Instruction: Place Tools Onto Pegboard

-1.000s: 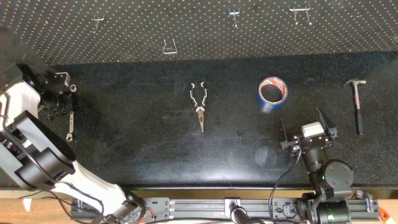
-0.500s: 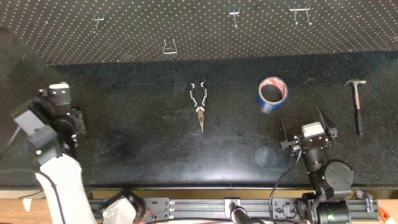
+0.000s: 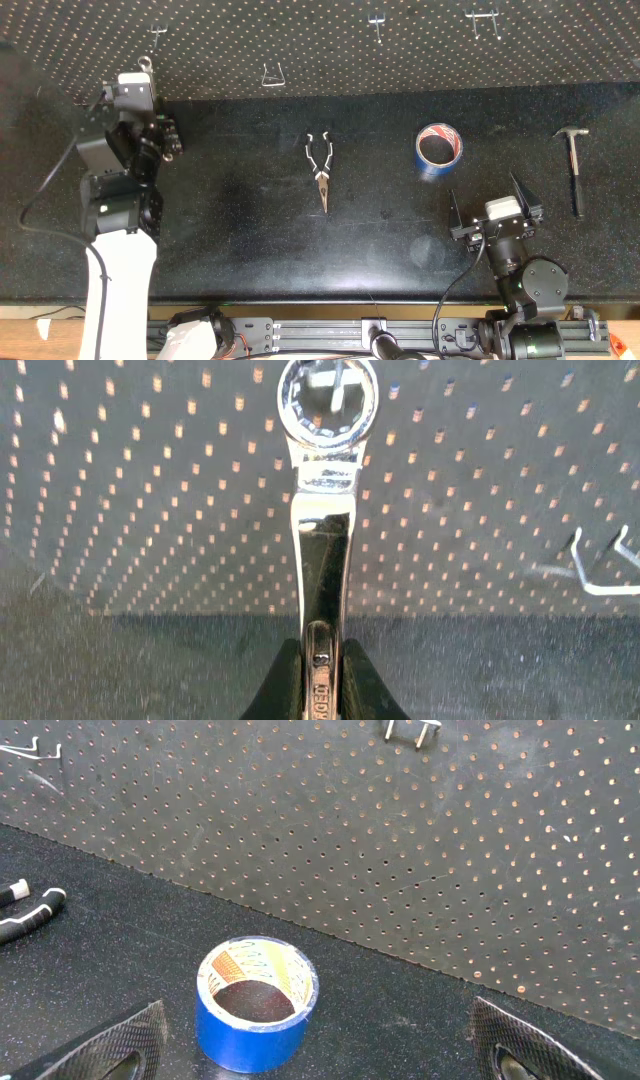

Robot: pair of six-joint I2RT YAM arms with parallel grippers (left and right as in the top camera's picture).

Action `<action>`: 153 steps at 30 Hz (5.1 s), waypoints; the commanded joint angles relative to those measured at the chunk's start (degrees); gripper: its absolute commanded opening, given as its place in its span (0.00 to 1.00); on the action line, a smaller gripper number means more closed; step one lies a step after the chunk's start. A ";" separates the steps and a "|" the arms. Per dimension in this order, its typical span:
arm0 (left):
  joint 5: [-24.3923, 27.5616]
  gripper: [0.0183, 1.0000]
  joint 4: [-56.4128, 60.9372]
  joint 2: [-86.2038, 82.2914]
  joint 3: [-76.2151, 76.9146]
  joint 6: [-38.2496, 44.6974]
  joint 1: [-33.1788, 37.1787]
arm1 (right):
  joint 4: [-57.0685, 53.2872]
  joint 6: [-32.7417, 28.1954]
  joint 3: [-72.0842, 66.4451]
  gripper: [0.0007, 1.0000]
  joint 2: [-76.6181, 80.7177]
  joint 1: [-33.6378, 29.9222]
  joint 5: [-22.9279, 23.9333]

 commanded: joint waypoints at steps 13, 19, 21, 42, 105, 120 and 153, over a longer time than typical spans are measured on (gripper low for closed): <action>1.22 0.01 2.45 6.45 4.42 -0.72 -0.52 | -0.11 1.07 -0.33 0.98 -0.37 -0.35 0.33; 2.23 0.01 4.24 8.68 4.42 -0.72 -0.52 | -0.11 1.07 -0.33 0.98 -0.37 -0.35 0.31; 2.23 0.01 5.33 9.92 4.42 -0.72 -0.52 | -0.11 1.05 -0.33 0.98 -0.37 -0.35 0.31; 0.98 1.00 8.85 14.05 7.41 -0.74 -0.52 | -0.11 1.07 -0.33 0.98 -0.37 -0.35 0.31; -6.62 1.00 -47.91 52.11 39.67 -40.59 -40.19 | -0.11 1.07 -0.33 0.98 -0.37 -0.35 0.31; -7.06 1.00 -45.53 54.25 39.67 -46.40 -40.19 | -0.11 1.07 -0.33 0.98 -0.37 -0.35 0.33; -8.59 0.99 -42.73 54.36 39.67 -44.61 -40.09 | -0.11 1.05 -0.33 0.98 -0.31 -0.35 0.33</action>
